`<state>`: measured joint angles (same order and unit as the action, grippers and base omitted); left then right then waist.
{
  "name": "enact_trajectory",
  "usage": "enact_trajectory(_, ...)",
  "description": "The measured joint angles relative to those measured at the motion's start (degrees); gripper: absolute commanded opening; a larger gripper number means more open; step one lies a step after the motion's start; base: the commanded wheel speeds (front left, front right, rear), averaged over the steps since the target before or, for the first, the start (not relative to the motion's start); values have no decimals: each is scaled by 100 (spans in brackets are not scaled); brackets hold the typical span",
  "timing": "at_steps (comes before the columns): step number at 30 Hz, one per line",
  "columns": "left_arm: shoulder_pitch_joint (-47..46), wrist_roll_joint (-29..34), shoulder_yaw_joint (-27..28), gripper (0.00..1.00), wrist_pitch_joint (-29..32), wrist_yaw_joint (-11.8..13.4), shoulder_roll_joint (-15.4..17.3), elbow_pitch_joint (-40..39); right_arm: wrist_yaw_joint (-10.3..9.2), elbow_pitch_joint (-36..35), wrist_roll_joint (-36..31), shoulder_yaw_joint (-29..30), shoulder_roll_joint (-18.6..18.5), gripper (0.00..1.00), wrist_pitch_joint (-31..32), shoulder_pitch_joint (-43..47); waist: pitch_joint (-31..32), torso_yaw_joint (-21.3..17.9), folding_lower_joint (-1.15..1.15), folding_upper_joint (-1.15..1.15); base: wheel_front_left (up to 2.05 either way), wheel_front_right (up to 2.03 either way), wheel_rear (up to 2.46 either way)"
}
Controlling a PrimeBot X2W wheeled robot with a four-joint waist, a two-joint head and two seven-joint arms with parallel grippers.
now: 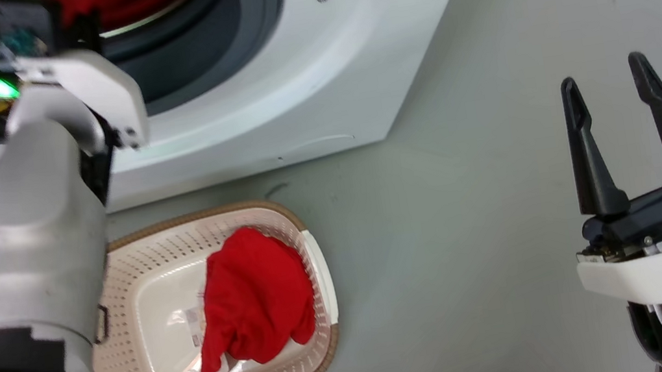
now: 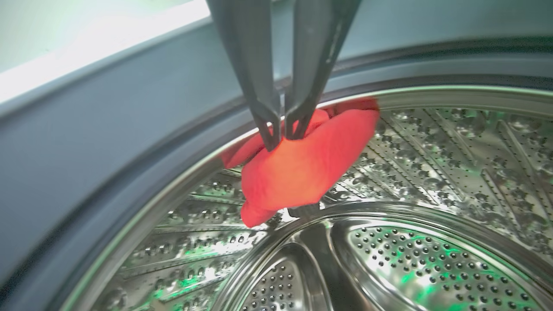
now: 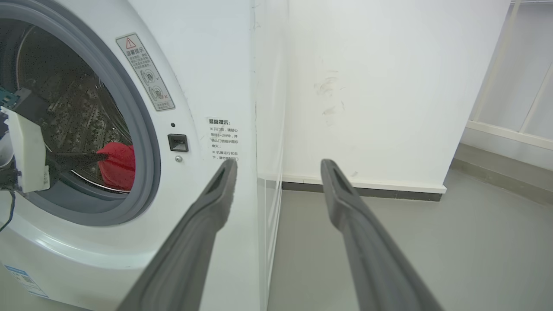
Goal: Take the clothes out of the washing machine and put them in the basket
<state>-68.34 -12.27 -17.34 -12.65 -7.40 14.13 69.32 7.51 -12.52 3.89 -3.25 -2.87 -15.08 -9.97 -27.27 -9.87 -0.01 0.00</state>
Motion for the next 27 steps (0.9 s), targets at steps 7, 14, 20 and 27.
enact_trajectory(7,939,-410,-366,0,-216,0,-40,-655,0,70,-100,15,0,100,-1,274,584,258,0,0,0,0,0)
enact_trajectory(14,1817,-555,-363,0,-225,2,113,-1941,0,141,-188,10,-1,100,0,518,1126,475,-1,0,0,0,0)
enact_trajectory(20,2627,-514,-276,0,-226,168,200,-3073,0,200,-194,-5,-1,100,0,734,1544,599,-1,0,0,0,0)
enact_trajectory(27,3266,-499,-288,0,-194,358,347,-4222,0,255,-194,-22,-1,100,0,934,1947,712,-1,0,0,0,0)
